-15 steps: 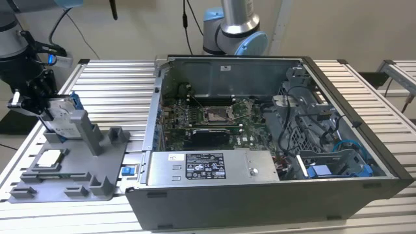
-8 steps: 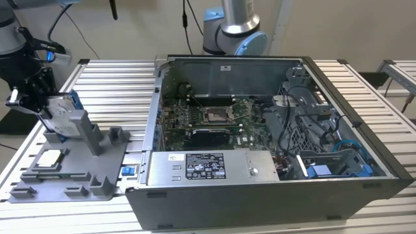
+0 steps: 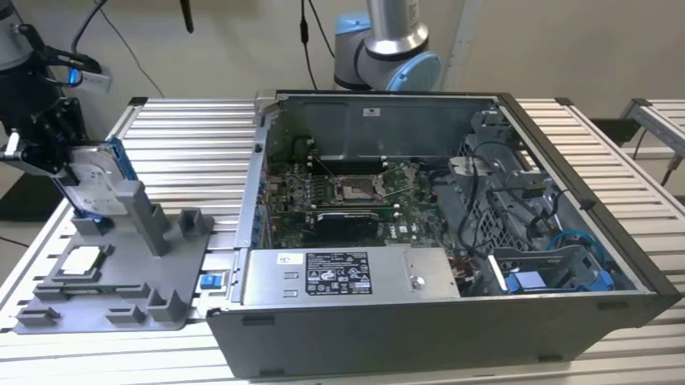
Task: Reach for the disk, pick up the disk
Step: 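Pick up the disk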
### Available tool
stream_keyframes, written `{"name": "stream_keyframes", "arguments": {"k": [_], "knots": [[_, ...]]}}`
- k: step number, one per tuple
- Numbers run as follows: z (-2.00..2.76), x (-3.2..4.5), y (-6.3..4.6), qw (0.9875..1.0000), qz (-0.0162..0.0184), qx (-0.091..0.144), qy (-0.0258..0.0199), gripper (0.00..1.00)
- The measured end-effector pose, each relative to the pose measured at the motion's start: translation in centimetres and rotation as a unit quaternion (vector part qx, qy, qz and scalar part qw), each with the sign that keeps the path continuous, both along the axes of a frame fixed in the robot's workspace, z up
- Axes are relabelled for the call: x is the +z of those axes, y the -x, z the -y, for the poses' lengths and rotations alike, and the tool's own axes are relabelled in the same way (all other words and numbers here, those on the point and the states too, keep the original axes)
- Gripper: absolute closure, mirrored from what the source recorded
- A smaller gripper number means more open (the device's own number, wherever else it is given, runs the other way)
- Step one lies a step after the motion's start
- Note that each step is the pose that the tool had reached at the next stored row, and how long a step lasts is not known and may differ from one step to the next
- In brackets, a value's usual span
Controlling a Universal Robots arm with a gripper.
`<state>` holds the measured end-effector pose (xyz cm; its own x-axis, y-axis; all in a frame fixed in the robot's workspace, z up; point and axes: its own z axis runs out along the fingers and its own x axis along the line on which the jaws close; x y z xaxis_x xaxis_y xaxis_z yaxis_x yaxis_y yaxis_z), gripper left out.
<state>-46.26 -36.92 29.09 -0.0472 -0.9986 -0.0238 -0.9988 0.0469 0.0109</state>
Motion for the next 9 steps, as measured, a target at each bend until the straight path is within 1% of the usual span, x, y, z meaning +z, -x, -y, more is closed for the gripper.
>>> {"name": "stream_keyframes", "arguments": {"k": [7, 9], "knots": [[0.0, 2.01, 0.0, 1.0, 0.0, 0.0, 0.0, 1.0], [0.0, 2.73, 0.0, 1.0, 0.0, 0.0, 0.0, 1.0]]}}
